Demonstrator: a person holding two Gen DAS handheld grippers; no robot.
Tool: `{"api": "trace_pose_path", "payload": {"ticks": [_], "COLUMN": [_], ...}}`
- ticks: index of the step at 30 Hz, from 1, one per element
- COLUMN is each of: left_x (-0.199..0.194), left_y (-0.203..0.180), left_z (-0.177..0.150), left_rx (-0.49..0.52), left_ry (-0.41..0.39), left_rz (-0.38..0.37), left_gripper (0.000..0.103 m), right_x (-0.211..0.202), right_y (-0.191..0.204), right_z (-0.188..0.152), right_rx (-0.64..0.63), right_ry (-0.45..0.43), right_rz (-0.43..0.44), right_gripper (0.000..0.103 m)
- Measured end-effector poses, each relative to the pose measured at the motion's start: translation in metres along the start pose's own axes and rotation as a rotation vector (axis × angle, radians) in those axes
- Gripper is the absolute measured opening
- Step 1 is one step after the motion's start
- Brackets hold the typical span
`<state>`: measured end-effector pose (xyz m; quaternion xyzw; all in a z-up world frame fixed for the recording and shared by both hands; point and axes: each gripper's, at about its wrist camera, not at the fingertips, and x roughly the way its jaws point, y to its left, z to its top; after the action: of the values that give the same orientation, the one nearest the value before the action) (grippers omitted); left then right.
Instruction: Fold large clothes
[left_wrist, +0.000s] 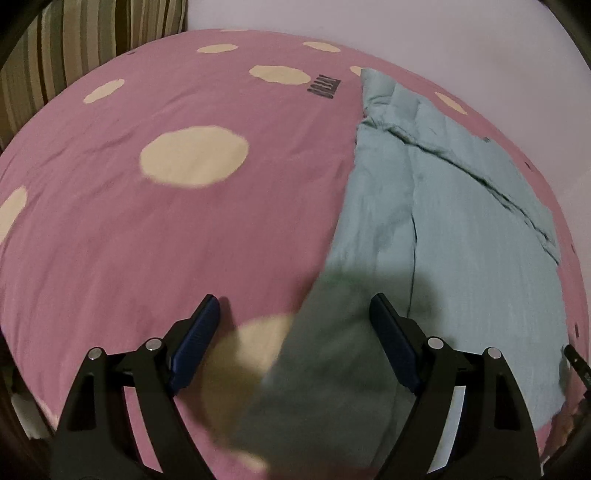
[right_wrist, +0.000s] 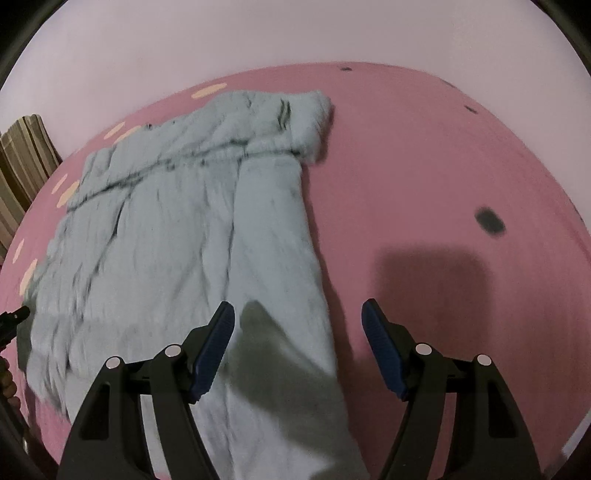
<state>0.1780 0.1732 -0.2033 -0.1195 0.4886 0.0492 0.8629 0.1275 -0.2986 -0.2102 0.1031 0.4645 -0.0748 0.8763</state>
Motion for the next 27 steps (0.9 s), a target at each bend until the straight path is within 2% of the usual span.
{"api": "trace_pose_path", "payload": {"ticks": [4,7,8,10,11,16,17,19,22,27], "left_x": [-0.009,-0.012,-0.013,-0.016,-0.017,-0.020,-0.021,-0.026,-0.040,-0.072], "left_y": [0.004,0.003,0.003,0.002,0.000,-0.006,-0.006,-0.009,-0.015,-0.019], "left_z": [-0.017,-0.024,-0.027,-0.031,-0.034,-0.040,-0.041,-0.040,-0.036,-0.012], "left_rx": [0.004,-0.009,-0.012,-0.007,0.000,0.023,0.023,0.025,0.029,-0.010], "left_ry": [-0.001,0.010,0.012,0.014,0.015,0.006,0.004,-0.006,-0.044,-0.119], "left_rz": [-0.040,-0.069,-0.079,-0.091,-0.096,-0.100,-0.106,-0.119,-0.119,-0.168], "left_gripper": [0.083,0.082,0.076,0.063,0.056,0.029,0.021,0.012,0.007,0.005], "right_x": [-0.002,-0.006,-0.008,-0.010,-0.011,-0.017,-0.017,-0.021,-0.031,-0.057], "right_y": [-0.004,-0.002,0.000,0.002,0.004,0.008,0.008,0.009,0.011,0.014], "right_z": [-0.025,-0.035,-0.038,-0.043,-0.046,-0.053,-0.053,-0.053,-0.051,-0.033], "right_rx": [0.031,0.044,0.040,0.031,0.027,0.017,0.017,0.024,0.026,0.041], "right_ry": [0.034,0.027,0.023,0.020,0.020,0.010,0.010,0.000,-0.035,-0.118], "right_rz": [0.051,0.069,0.071,0.076,0.082,0.114,0.123,0.141,0.146,0.176], "right_gripper": [0.070,0.070,0.069,0.057,0.055,0.027,0.025,0.017,0.013,0.010]}}
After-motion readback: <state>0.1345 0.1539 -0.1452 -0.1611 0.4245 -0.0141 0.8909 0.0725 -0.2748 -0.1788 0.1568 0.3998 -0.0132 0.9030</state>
